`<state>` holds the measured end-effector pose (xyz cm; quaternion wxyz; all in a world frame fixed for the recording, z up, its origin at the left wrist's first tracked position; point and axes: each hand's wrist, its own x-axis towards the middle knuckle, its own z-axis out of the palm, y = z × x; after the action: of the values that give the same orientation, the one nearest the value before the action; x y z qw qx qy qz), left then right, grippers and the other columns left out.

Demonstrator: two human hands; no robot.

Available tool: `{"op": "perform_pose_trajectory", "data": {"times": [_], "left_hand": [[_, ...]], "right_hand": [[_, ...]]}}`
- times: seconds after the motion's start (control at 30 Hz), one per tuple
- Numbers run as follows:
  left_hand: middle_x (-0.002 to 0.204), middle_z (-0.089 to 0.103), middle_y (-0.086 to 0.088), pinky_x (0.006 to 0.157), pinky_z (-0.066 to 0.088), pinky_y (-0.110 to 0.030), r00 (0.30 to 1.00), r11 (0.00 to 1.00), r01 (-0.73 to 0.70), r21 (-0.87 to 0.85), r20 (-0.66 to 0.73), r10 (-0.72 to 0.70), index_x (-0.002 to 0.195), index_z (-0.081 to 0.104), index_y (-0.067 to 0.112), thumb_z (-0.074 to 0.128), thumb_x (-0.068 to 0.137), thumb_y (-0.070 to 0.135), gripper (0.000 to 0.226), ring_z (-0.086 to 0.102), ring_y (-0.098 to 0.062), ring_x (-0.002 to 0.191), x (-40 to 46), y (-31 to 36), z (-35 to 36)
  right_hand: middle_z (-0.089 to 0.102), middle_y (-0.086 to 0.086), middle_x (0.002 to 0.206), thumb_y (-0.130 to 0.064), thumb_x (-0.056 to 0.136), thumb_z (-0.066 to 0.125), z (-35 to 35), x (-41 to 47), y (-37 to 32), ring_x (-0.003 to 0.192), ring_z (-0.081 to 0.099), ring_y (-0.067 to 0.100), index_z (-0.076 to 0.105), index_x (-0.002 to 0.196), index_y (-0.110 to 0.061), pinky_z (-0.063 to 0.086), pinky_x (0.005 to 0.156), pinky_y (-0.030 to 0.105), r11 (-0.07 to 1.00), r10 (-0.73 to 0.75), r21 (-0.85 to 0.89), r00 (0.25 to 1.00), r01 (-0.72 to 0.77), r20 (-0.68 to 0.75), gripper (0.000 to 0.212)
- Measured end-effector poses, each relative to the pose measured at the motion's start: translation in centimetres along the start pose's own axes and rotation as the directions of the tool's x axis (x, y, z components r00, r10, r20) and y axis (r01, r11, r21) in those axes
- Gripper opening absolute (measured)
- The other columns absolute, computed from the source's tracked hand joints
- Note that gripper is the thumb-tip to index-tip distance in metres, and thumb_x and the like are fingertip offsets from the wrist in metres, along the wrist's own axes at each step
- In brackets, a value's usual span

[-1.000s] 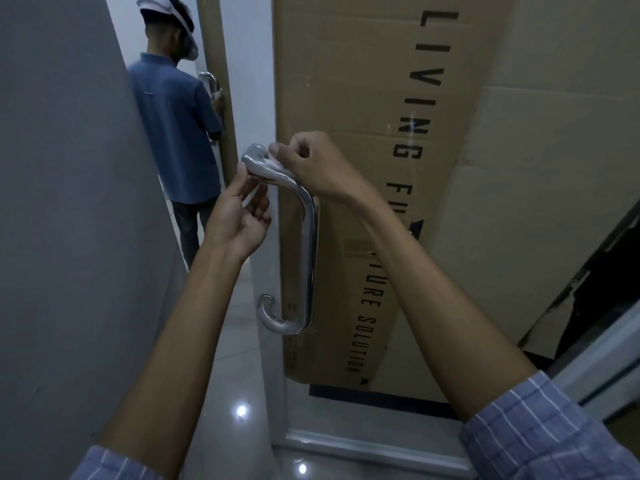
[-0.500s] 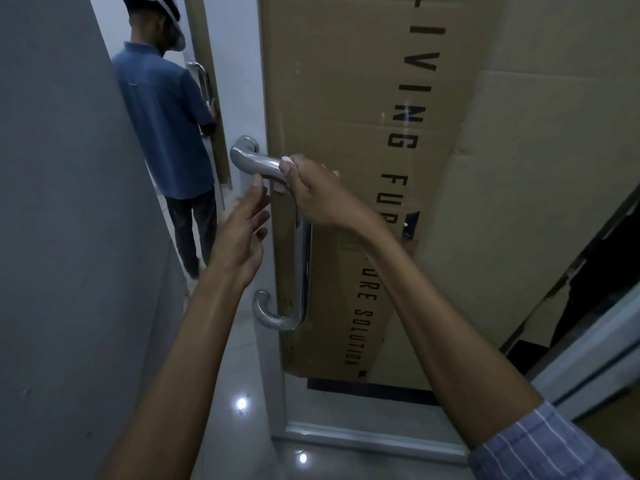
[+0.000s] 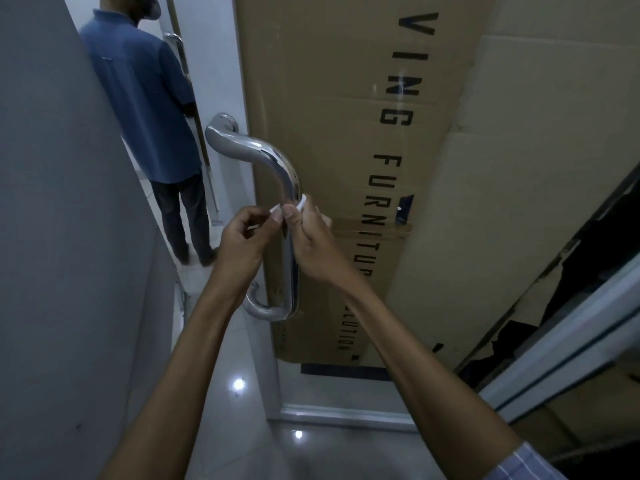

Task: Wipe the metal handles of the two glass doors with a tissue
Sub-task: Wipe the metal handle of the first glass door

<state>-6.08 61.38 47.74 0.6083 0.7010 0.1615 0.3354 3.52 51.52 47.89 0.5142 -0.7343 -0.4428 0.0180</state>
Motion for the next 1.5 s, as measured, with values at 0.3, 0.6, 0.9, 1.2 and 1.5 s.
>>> {"op": "perform_pose_trajectory", "data": {"times": [0.3, 0.6, 0.9, 1.2, 1.5], "left_hand": [[0.103, 0.073, 0.006, 0.076, 0.051, -0.008, 0.999, 0.995, 0.044, 0.088, 0.005, -0.045, 0.117, 0.069, 0.012, 0.070, 0.097, 0.031, 0.027, 0.068, 0.009, 0.089, 0.1, -1.3, -1.1], [0.106, 0.074, 0.001, 0.081, 0.050, -0.011, 0.996, 0.995, 0.058, 0.082, 0.055, -0.063, 0.112, 0.071, 0.013, 0.070, 0.084, 0.052, 0.048, 0.067, -0.002, 0.096, -0.2, -2.5, -1.4], [0.099, 0.073, 0.008, 0.079, 0.049, -0.006, 0.995, 0.993, 0.076, 0.086, 0.057, -0.081, 0.112, 0.071, 0.012, 0.067, 0.086, 0.051, 0.047, 0.066, 0.009, 0.089, -0.4, -2.9, -0.9], [0.103, 0.074, 0.002, 0.095, 0.049, -0.026, 0.995, 0.994, 0.095, 0.054, 0.009, -0.095, 0.103, 0.073, 0.018, 0.065, 0.090, 0.058, 0.043, 0.067, -0.016, 0.108, -0.4, -3.6, -0.4], [0.108, 0.070, 0.008, 0.089, 0.051, -0.028, 0.976, 0.969, 0.197, 0.151, -0.128, -0.178, 0.110, 0.070, 0.016, 0.056, 0.106, 0.038, 0.026, 0.062, -0.007, 0.106, -3.3, -5.5, -0.1]], "right_hand": [[0.049, 0.005, 0.099, -0.049, 0.109, 0.037, 2.9, -2.8, 3.4, 0.100, 0.047, 0.022, 0.035, 0.087, -0.038, 0.037, 0.069, 0.024, 0.991, 0.115, 0.069, 0.993, -0.118, 0.040, 0.025], [0.048, 0.007, 0.113, -0.039, 0.110, 0.043, 5.1, -5.5, 7.1, 0.114, 0.044, 0.022, 0.041, 0.108, -0.023, 0.039, 0.085, 0.032, 0.981, 0.192, -0.005, 0.977, -0.193, 0.092, 0.016], [0.049, 0.002, 0.119, -0.039, 0.107, 0.048, 8.8, -8.0, 12.0, 0.108, 0.052, 0.020, 0.046, 0.127, -0.017, 0.046, 0.083, 0.029, 0.963, 0.268, -0.058, 0.961, -0.265, 0.068, 0.030], [0.053, 0.013, 0.113, -0.028, 0.107, 0.050, 9.6, -9.3, 12.3, 0.093, 0.058, 0.019, 0.048, 0.122, -0.008, 0.050, 0.077, 0.029, 0.959, 0.282, -0.022, 0.957, -0.281, 0.071, 0.025], [0.054, -0.001, 0.121, -0.039, 0.108, 0.034, 8.8, -11.0, 13.3, 0.112, 0.054, 0.016, 0.048, 0.130, -0.029, 0.050, 0.094, 0.040, 0.946, 0.323, -0.058, 0.940, -0.318, 0.115, 0.027]]}}
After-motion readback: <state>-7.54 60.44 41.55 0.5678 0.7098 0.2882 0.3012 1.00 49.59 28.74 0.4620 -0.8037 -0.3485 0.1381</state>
